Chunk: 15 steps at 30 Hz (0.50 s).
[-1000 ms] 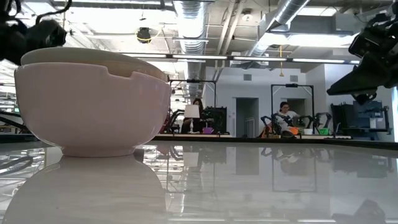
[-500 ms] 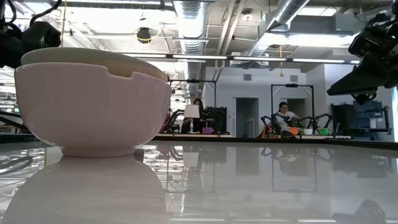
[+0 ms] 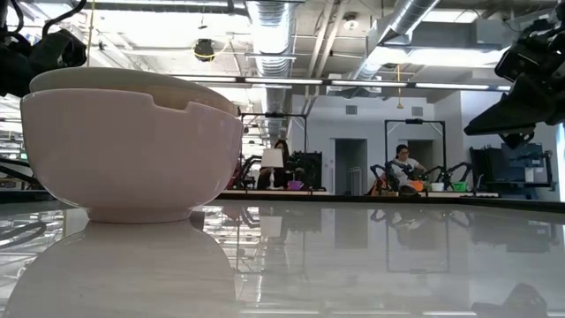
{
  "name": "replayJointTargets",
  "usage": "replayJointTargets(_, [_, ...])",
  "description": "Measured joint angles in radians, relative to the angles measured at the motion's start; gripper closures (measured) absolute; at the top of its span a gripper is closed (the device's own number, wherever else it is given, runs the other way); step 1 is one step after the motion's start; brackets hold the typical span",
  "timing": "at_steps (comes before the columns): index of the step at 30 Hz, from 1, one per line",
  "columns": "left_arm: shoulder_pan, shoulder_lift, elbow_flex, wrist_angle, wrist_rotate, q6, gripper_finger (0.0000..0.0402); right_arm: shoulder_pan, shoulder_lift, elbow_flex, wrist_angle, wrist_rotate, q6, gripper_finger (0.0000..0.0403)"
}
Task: Nest bowls inside each other
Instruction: Return to Home Position
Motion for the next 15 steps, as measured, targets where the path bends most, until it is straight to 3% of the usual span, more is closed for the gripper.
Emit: replayJointTargets(15, [0.000,0.000,0.000,-0.003,0.005,0.000,0.0401,0.000,0.000,-0.001,0.009,0.000,0.000,0.0403])
